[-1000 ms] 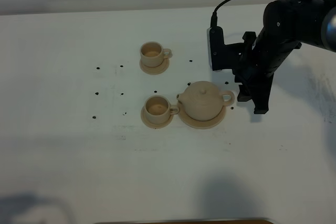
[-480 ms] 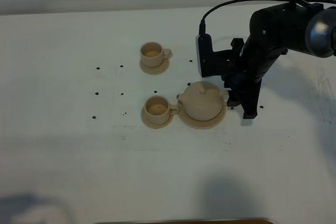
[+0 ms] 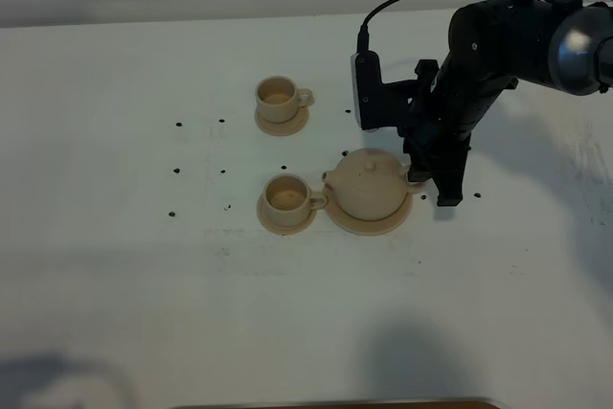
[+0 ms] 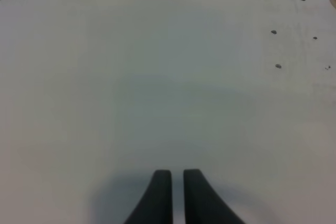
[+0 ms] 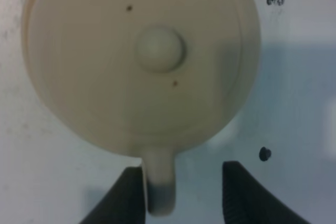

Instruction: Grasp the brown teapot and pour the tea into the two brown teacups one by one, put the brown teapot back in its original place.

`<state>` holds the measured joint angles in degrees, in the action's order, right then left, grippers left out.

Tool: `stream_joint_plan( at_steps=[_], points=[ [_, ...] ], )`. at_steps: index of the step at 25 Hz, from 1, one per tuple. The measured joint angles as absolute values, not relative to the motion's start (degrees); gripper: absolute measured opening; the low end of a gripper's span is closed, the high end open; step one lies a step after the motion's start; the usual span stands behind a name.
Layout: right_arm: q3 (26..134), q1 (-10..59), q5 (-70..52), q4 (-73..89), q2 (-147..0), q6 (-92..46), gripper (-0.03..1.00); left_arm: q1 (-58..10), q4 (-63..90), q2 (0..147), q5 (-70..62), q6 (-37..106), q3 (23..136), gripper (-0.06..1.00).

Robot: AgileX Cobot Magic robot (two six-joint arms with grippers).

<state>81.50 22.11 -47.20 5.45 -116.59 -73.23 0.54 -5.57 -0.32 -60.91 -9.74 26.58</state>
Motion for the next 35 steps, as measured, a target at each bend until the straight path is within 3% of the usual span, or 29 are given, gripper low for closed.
stream_joint_plan(
  at_steps=[19, 28, 35],
  points=[
    [82.8, 22.2, -48.4, 5.4, -118.5, -73.2, 0.33, 0.5, -5.6, -0.3, -60.9, -9.8, 26.6, 0.12],
    [82.8, 22.2, -49.0, 5.8, -118.5, -73.2, 0.23, 0.5, -5.6, -0.3, -60.9, -9.8, 26.6, 0.12],
    [82.8, 22.2, -49.1, 5.9, -118.5, -73.2, 0.22, 0.5, -5.6, -0.3, -60.9, -9.8, 26.6, 0.12]
  ],
)
